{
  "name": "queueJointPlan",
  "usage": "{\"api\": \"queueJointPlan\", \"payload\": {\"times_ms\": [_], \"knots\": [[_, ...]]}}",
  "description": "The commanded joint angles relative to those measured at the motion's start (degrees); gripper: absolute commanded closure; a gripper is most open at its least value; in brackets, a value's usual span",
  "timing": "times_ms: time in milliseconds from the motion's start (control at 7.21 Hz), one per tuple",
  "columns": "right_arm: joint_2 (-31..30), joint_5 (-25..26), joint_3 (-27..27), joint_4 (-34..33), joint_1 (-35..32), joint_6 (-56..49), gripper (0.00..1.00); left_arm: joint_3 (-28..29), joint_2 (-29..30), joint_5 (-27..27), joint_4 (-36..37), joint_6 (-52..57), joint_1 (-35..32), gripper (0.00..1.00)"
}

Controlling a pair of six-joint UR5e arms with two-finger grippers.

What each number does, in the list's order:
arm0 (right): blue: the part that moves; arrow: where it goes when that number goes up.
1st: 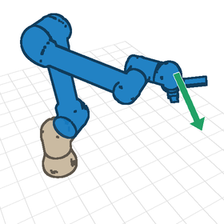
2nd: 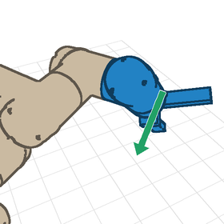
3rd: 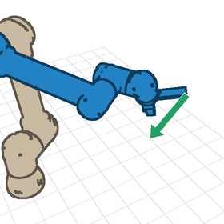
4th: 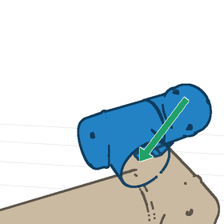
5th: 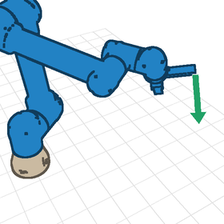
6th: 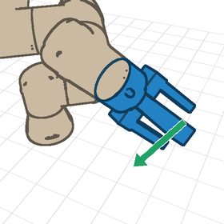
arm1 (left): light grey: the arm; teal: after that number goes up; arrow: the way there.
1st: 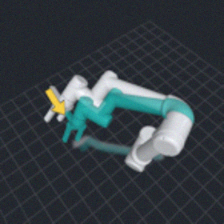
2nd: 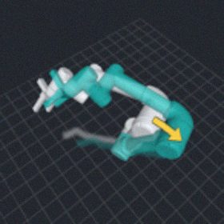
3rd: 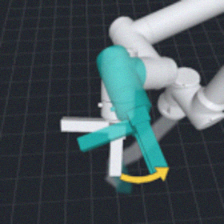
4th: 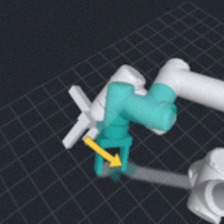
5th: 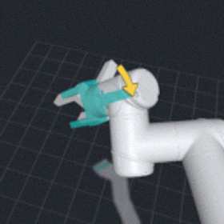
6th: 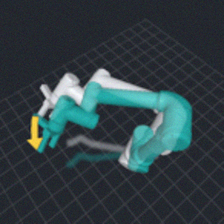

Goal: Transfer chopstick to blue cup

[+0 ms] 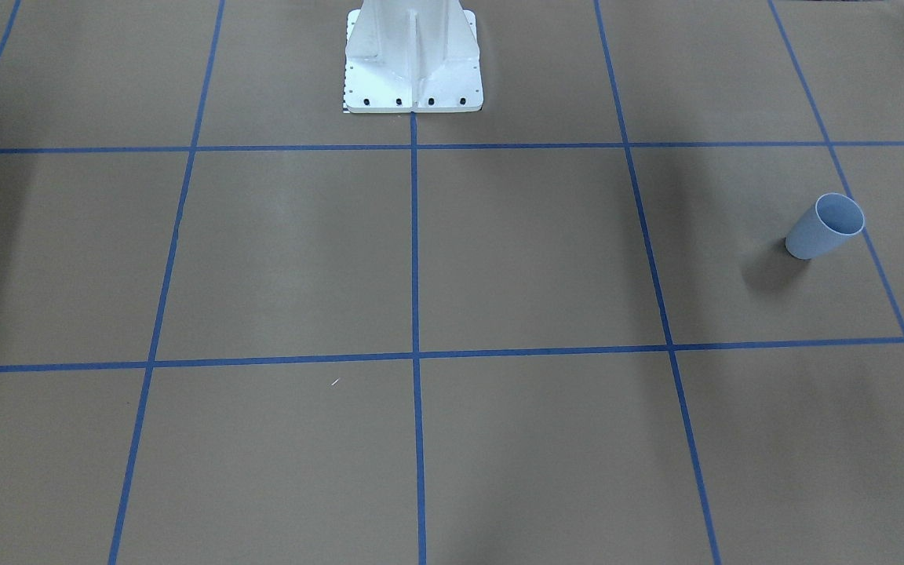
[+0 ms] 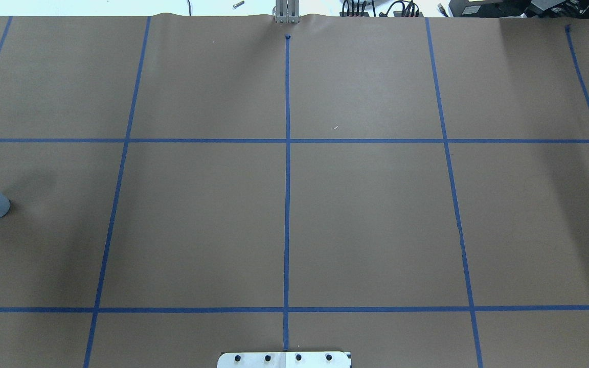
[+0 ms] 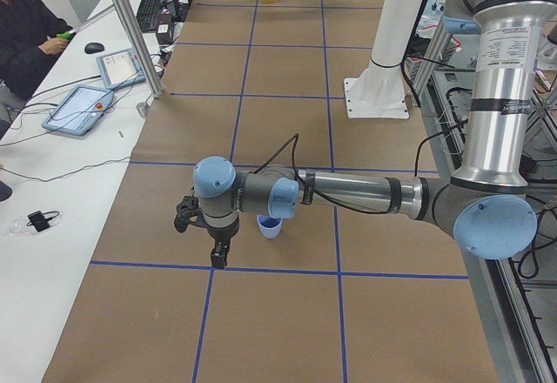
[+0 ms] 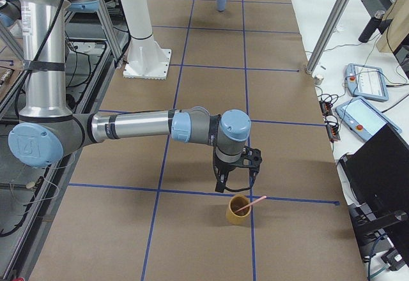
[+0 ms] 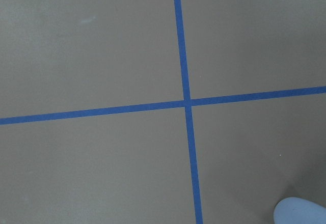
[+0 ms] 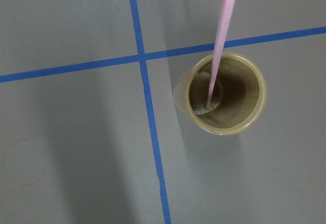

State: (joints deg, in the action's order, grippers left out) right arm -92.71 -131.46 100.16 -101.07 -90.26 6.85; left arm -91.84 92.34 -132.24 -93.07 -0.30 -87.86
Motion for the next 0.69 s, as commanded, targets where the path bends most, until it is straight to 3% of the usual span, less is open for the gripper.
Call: {"api": "queueJointPlan", "payload": {"times_ms": [0,277,555], "knots": [[0.07,-0.03,0.04,0.0,0.0,0.01,0.0,-0.62,1.78,-0.04,0.26,-0.57,1.54,0.02],[0.07,-0.2,0.47,0.0,0.0,0.01,0.0,-0.89,4.16,-1.52,-0.09,-6.53,5.57,0.02],[0.07,-0.2,0.48,0.0,0.0,0.18,0.0,-1.93,-0.28,-4.24,-1.66,-7.35,6.56,0.02]]}}
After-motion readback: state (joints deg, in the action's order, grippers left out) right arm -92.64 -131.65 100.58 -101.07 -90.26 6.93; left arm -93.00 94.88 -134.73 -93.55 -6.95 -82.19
